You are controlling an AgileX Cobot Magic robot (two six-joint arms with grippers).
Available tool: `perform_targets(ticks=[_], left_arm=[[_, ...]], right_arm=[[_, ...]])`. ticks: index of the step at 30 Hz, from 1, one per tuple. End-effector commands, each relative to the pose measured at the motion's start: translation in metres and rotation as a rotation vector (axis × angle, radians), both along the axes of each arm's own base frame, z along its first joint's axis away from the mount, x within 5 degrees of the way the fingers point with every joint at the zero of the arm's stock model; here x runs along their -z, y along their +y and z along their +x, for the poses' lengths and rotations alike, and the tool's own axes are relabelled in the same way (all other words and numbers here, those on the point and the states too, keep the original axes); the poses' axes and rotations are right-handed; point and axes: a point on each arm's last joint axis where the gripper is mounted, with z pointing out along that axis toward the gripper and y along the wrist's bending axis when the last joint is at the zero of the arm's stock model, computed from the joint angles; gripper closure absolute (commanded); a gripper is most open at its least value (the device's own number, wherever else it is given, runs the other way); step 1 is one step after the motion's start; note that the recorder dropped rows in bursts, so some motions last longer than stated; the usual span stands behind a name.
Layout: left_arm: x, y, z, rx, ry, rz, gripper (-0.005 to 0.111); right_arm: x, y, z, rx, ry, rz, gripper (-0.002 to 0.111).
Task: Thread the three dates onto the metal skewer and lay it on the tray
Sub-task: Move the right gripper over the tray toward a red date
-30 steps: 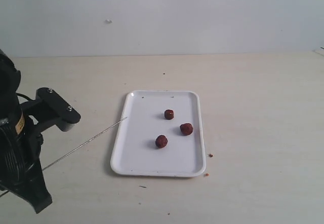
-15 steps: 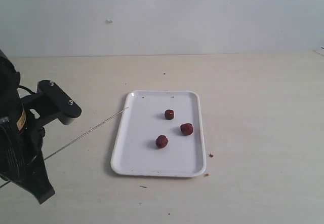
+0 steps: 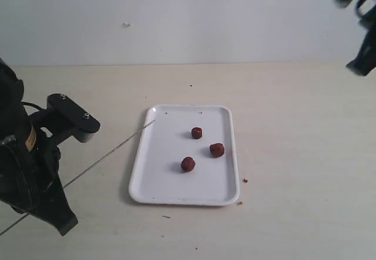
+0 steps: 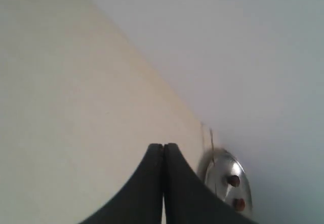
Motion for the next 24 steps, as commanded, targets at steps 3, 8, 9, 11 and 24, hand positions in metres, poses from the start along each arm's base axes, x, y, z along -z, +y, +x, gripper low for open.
perform_targets(ticks=[3,8,9,11,24], left_arm=[[0.013,0.006,-0.008,-0.087,0.01,-0.011,0.107],[0.025,0.014,-0.015,-0.076,0.023,0.024,0.107],[0.027,0.015,-0.016,-0.069,0.02,0.03,0.107],[0.032,0.018,-0.017,-0.053,0.013,0.04,0.107],[0.054,0.028,-0.032,-0.03,0.037,0.034,0.107]], right_arm=[[0.06,0.061,0.044,-0.521,0.392,-0.281,0.108],[0.075,0.094,0.063,-0.758,0.436,-0.265,0.108],[0.077,0.099,0.067,-0.793,0.434,-0.245,0.108],[0.078,0.107,0.072,-0.856,0.42,-0.199,0.108],[0.077,0.147,0.068,-1.233,0.374,-0.149,0.067]])
